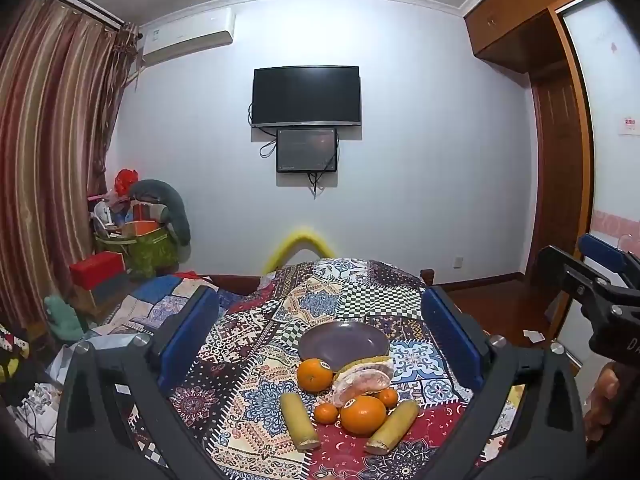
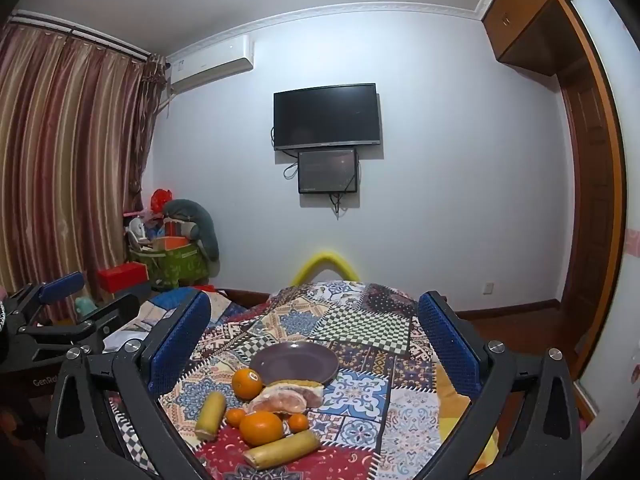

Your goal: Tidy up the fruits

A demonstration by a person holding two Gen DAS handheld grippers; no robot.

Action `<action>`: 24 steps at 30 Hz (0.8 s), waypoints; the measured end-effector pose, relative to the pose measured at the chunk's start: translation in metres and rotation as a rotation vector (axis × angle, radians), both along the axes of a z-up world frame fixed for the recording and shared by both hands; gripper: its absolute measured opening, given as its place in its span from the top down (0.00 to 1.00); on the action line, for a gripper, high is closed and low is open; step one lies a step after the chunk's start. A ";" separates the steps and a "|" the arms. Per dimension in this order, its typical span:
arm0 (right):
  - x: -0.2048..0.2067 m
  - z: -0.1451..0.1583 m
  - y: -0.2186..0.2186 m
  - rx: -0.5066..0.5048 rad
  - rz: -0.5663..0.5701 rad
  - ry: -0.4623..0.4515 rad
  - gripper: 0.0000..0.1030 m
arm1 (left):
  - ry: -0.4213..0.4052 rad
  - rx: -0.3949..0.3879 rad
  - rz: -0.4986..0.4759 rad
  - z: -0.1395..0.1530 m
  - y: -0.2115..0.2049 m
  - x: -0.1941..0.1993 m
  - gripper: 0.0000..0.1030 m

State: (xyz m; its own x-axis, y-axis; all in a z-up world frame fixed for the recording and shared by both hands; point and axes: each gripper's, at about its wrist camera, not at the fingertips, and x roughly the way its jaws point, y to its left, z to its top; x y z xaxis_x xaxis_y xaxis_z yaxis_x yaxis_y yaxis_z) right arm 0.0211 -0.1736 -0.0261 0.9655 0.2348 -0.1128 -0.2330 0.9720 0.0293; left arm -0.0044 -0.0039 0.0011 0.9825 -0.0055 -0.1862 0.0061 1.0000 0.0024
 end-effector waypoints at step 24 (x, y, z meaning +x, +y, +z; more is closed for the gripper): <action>-0.002 0.000 0.000 -0.003 0.001 -0.005 0.00 | -0.009 0.007 -0.013 0.005 -0.002 0.002 0.00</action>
